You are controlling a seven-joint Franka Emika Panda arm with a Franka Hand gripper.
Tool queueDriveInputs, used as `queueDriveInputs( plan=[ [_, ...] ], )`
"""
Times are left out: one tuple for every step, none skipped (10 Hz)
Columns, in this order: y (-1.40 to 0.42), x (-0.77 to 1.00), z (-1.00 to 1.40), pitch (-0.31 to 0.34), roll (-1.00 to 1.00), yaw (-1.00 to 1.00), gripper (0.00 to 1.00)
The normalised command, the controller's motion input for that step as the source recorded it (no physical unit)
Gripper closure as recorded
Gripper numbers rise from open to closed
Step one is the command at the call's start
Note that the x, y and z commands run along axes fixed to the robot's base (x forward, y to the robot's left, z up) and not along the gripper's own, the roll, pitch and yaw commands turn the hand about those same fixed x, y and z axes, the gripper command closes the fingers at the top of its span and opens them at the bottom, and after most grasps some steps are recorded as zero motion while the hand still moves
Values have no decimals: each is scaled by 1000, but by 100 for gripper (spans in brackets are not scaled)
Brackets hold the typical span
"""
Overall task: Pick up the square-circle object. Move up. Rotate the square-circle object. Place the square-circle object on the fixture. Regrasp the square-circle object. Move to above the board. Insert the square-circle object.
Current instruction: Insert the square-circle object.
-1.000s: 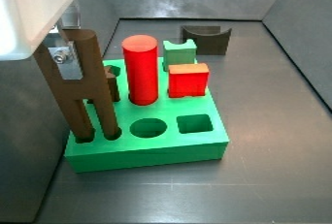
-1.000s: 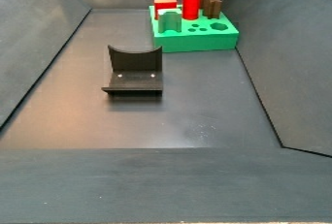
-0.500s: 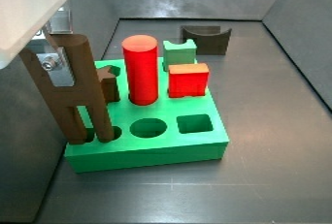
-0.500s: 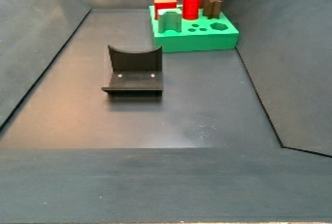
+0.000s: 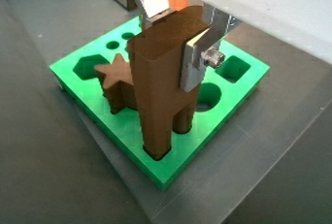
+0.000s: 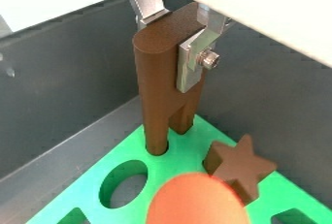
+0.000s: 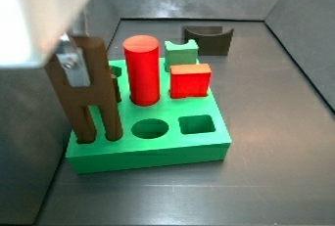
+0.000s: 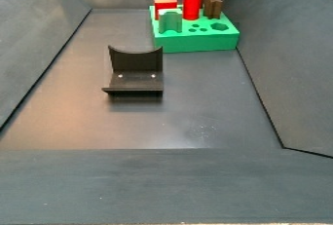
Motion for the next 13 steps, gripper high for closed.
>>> queueDriveInputs(
  plan=[
    [0, 14, -291, -89, 0, -14, 100],
    [-34, 0, -343, -114, 0, -17, 100],
    [-146, 0, -417, -146, 40, -9, 100],
    [-149, 0, -449, -147, 59, -6, 100],
    [-129, 0, -474, -141, 60, 0, 100],
    [-94, 0, -511, -134, 57, 0, 100],
    [-126, 0, -554, -140, 86, 0, 100],
    [-163, 0, -600, -107, 131, 0, 100],
    [-303, 0, -686, -111, 229, 26, 100],
    [-380, -46, -720, -154, 261, 94, 100],
    [-383, -43, -683, -183, 256, 74, 100],
    [-314, 0, -703, -174, 231, 51, 100],
    [-257, 0, -657, -67, 200, 11, 100]
  ],
)
